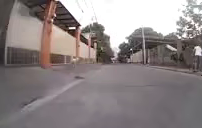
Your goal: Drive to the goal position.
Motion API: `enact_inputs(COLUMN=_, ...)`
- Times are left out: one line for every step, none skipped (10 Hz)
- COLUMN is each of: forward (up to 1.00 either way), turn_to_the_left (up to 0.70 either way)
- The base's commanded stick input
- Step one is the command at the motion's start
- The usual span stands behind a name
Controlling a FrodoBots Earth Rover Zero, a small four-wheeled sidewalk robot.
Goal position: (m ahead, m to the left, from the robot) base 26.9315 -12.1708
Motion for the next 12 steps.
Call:
enact_inputs(forward=1.0, turn_to_the_left=0.0)
enact_inputs(forward=1.0, turn_to_the_left=0.0)
enact_inputs(forward=1.0, turn_to_the_left=0.0)
enact_inputs(forward=1.0, turn_to_the_left=0.0)
enact_inputs(forward=1.0, turn_to_the_left=-0.1)
enact_inputs(forward=1.0, turn_to_the_left=-0.4)
enact_inputs(forward=1.0, turn_to_the_left=-0.4)
enact_inputs(forward=1.0, turn_to_the_left=-0.4)
enact_inputs(forward=1.0, turn_to_the_left=-0.4)
enact_inputs(forward=1.0, turn_to_the_left=-0.4)
enact_inputs(forward=1.0, turn_to_the_left=-0.4)
enact_inputs(forward=1.0, turn_to_the_left=-0.29)
